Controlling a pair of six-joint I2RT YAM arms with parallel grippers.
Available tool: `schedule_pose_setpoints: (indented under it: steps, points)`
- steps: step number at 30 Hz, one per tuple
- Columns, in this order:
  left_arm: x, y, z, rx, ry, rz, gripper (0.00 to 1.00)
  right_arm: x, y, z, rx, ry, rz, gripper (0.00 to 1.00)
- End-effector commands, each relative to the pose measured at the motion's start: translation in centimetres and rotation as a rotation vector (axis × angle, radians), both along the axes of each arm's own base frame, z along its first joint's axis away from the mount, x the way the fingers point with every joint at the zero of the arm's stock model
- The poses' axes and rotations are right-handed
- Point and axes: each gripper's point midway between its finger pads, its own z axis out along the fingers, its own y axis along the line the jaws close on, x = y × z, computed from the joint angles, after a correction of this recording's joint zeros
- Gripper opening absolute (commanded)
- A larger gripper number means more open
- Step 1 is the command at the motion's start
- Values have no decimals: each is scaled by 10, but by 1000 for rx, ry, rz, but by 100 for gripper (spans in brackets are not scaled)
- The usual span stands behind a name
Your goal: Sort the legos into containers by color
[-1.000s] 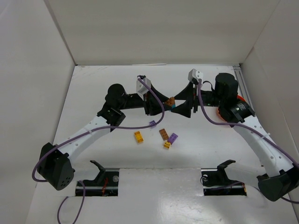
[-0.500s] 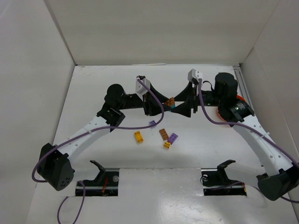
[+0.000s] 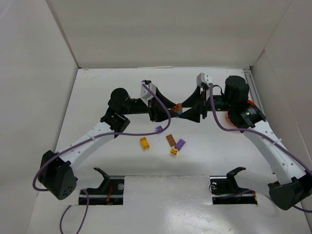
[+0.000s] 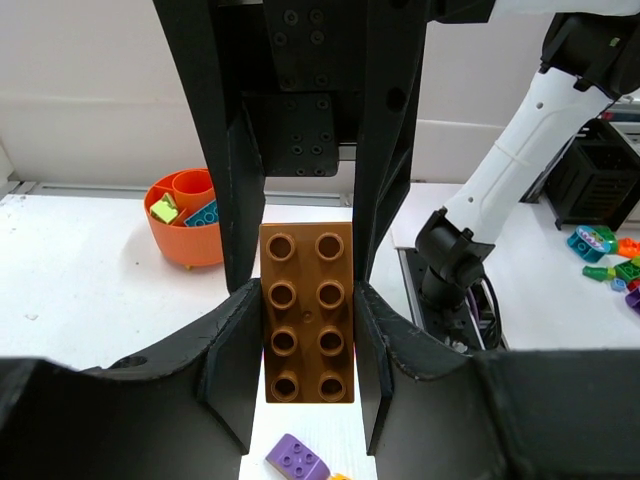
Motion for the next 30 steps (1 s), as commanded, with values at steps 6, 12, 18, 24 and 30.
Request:
schedule_pose_setpoints:
  steps: [6,12,18,24,30]
  points:
    - [-16,-1,11,-26,-45,-62,0,-5,2,37,67,-138,33,47]
    - [-14,-1,12,-27,-34,-55,0,-1,6,26,49,-102,32,12]
    - [-11,2,17,-38,-39,-12,0,19,-16,-15,-72,-48,-103,0]
    - [-7,12,17,-36,-47,39,0,19,-67,-57,-210,-13,-273,0]
    - [-4,19,19,-49,-56,62,0,16,-97,-83,-224,52,-323,0]
